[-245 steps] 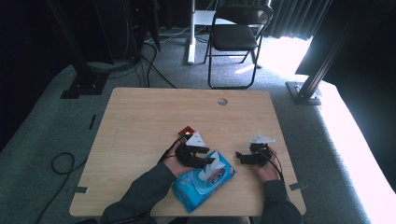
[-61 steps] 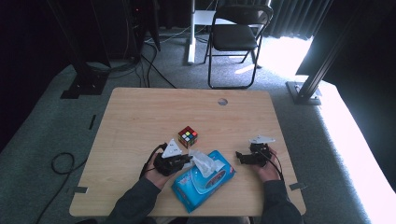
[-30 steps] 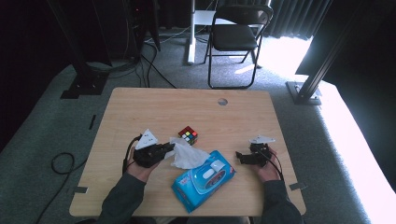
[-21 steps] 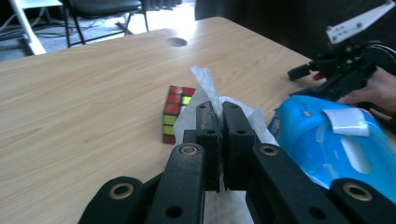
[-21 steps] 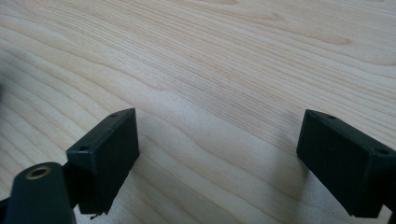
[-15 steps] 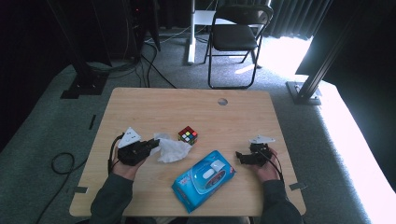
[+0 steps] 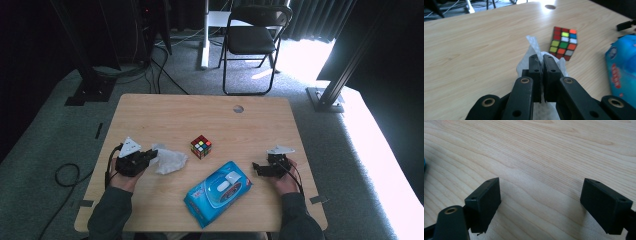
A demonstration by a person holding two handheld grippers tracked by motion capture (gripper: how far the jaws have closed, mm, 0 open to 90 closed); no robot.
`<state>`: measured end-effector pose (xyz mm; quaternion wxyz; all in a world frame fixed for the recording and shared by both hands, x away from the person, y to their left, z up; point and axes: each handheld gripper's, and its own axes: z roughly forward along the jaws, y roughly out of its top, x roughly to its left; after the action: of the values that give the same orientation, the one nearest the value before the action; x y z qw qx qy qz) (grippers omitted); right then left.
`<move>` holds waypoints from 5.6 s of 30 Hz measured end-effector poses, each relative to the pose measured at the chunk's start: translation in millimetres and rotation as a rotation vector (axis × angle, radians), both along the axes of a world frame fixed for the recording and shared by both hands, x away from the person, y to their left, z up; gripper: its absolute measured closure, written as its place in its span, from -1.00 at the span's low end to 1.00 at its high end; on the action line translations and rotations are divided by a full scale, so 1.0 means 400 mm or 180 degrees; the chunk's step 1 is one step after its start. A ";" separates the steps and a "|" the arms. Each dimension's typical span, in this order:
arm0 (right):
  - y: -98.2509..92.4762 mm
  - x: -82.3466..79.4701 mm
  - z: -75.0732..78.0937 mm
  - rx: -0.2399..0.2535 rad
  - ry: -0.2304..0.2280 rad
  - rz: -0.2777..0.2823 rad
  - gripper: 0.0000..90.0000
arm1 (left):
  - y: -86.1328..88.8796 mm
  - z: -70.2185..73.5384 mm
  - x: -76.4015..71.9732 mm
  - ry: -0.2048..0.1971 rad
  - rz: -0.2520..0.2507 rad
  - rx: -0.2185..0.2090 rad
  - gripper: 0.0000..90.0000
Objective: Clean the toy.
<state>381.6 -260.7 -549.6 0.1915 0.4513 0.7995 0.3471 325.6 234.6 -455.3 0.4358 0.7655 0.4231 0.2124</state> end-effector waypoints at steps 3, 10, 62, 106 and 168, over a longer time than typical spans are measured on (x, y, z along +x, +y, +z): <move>0.000 0.000 0.000 0.0000 -0.0001 -0.0001 -0.64 | 0.007 -0.001 0.006 0.0024 0.0041 0.0020 0.93; 0.000 0.000 0.000 -0.0001 -0.0001 -0.0001 -0.64 | -0.038 -0.015 0.038 0.0075 -0.0062 0.0141 0.93; 0.115 0.031 0.099 0.0288 -0.0006 0.0374 -0.41 | -0.195 -0.192 0.121 0.0435 -0.0299 0.0588 0.90; 0.397 0.129 0.150 0.0454 -0.0014 0.0983 -0.50 | -0.109 -0.158 0.103 0.0276 -0.0036 0.0363 0.91; 0.497 0.179 0.090 -0.0053 0.0232 0.1103 -0.32 | -0.083 -0.114 0.114 0.0180 0.0025 0.0159 0.91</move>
<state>453.3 -62.1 -513.4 0.1034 0.3175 0.8746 0.3516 371.4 201.4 -501.0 0.4036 0.7802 0.4328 0.2029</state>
